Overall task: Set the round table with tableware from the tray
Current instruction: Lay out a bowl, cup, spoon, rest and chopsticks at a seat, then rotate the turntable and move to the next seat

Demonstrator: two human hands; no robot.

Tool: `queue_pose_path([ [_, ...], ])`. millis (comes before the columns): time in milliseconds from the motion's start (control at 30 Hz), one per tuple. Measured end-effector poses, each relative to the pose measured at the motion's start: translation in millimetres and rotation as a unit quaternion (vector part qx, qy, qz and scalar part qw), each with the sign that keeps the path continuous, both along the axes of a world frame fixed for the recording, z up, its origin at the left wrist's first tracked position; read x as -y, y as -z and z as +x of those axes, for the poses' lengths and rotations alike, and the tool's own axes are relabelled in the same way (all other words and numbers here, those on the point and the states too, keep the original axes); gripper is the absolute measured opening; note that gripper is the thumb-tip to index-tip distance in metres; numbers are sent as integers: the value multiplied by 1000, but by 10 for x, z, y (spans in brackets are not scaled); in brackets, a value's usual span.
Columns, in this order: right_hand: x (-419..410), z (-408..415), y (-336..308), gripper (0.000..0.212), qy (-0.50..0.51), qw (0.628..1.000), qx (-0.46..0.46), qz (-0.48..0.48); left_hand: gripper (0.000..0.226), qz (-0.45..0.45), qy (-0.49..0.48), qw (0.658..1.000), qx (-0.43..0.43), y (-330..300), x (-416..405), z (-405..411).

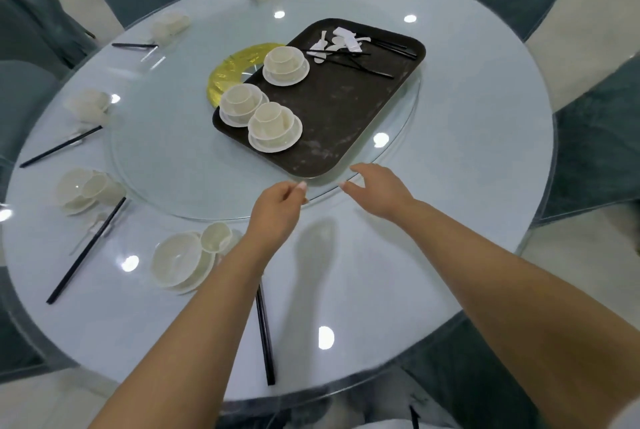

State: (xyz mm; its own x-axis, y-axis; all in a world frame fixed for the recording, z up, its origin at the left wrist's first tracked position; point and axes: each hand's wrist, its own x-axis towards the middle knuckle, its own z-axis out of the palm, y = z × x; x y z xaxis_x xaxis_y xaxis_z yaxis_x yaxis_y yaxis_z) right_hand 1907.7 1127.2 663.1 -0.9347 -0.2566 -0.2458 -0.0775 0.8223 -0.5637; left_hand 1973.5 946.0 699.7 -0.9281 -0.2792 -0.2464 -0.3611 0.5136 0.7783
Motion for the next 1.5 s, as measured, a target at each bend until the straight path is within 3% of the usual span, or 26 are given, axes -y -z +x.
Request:
queue_pose_path([
  [433,-580,1861,-556,56,33,997,-62,-37,21,105,13,992,-75,-361,-478,1637],
  [767,-1368,2629,-831,53,50,995,-69,-45,24,101,64,989,-83,-517,-1251,2219],
  [967,-2294,2880,-874,52,67,992,-86,-63,26,78,86,990,-77,-543,-2211,2377],
  [1200,-3808,3167,-929,51,75,991,-89,-64,28,70,100,991,-55,-424,-3939,2599],
  [1500,-5346,3227,-979,50,118,987,-98,-42,27,88,126,986,-59,-495,-5463,2350],
])
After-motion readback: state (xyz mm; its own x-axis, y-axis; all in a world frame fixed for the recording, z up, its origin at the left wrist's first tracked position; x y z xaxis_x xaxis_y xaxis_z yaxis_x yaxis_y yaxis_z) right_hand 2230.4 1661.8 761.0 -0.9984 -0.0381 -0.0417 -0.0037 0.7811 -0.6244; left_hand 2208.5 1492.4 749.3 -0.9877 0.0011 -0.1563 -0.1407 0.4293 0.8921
